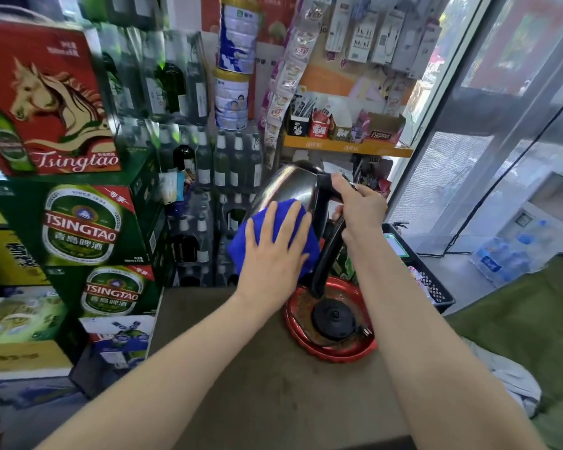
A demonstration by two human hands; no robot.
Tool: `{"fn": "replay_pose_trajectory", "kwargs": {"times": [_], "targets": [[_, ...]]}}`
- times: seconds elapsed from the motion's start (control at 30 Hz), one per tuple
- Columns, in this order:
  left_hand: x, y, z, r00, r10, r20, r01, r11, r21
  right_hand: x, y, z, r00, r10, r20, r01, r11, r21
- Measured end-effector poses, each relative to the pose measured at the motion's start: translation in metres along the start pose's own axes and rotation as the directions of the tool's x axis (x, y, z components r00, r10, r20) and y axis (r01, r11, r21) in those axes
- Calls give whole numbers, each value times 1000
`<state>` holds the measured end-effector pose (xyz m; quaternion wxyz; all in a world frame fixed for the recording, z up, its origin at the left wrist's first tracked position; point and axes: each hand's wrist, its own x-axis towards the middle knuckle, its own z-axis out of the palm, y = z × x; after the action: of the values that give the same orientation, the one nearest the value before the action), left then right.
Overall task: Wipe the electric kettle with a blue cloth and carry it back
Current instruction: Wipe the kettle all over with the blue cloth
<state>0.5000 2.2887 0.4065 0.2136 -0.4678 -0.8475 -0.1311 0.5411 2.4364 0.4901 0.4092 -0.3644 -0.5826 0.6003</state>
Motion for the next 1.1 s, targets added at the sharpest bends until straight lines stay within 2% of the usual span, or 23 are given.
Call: {"fn": "replay_pose_trajectory", "kwargs": {"times": [0.1, 0.17, 0.27, 0.3, 0.33, 0.37, 0.4, 0.47, 0.53, 0.57, 0.63, 0.7, 0.77, 0.83, 0.9, 0.97, 1.03, 1.1], "targets": [[33, -10, -6, 997, -69, -16, 68, 995, -73, -6, 7, -1, 999, 29, 29, -29, 1000, 10], [60, -25, -17, 983, -185, -16, 173, 943, -283, -7, 10, -6, 995, 79, 62, -83, 994, 64], [77, -51, -28, 920, -377, 105, 359, 707, -609, -7, 10, -14, 991, 96, 97, -109, 985, 132], [73, -52, -29, 898, -416, 141, 401, 645, -650, -6, 10, -15, 992, 78, 103, -91, 988, 125], [65, -47, -29, 889, -434, 146, 415, 631, -655, -5, 10, -16, 992, 58, 109, -70, 992, 106], [55, -38, -26, 891, -433, 135, 418, 669, -615, -3, 11, -15, 993, 41, 113, -50, 995, 82], [47, -26, -23, 908, -405, 106, 399, 761, -512, -2, 12, -14, 993, 30, 116, -36, 998, 47], [42, -6, -16, 958, -284, 45, 285, 916, -282, -2, 17, -9, 992, 4, 128, 0, 1000, -24], [56, -7, -16, 979, -202, -7, 196, 959, -207, -5, 20, -5, 984, -12, 175, 20, 999, -42], [64, -12, -17, 983, -182, -15, 173, 953, -247, -6, 22, -4, 982, -8, 191, 15, 999, -37], [80, -29, -18, 969, -247, 3, 221, 863, -454, -9, 19, -6, 981, 23, 193, -25, 1000, 9], [82, -50, -17, 913, -389, 119, 371, 675, -638, -8, 12, -14, 982, 60, 180, -74, 995, 71], [67, -61, -13, 846, -458, 272, 505, 528, -683, -2, 6, -23, 987, 73, 140, -91, 988, 126], [42, -58, -5, 825, -462, 326, 545, 496, -676, 4, 2, -30, 994, 75, 78, -87, 984, 153], [23, -42, 1, 849, -459, 262, 504, 553, -664, 10, 3, -32, 996, 79, 32, -83, 984, 156], [13, -19, 2, 882, -443, 162, 450, 688, -569, 12, 8, -29, 996, 94, -7, -92, 982, 166], [8, 5, 5, 928, -372, 22, 358, 874, -328, 12, 14, -25, 990, 132, -47, -119, 969, 215], [9, 18, 9, 965, -262, -28, 257, 960, -113, 10, 20, -22, 983, 174, -61, -153, 955, 256]]}}
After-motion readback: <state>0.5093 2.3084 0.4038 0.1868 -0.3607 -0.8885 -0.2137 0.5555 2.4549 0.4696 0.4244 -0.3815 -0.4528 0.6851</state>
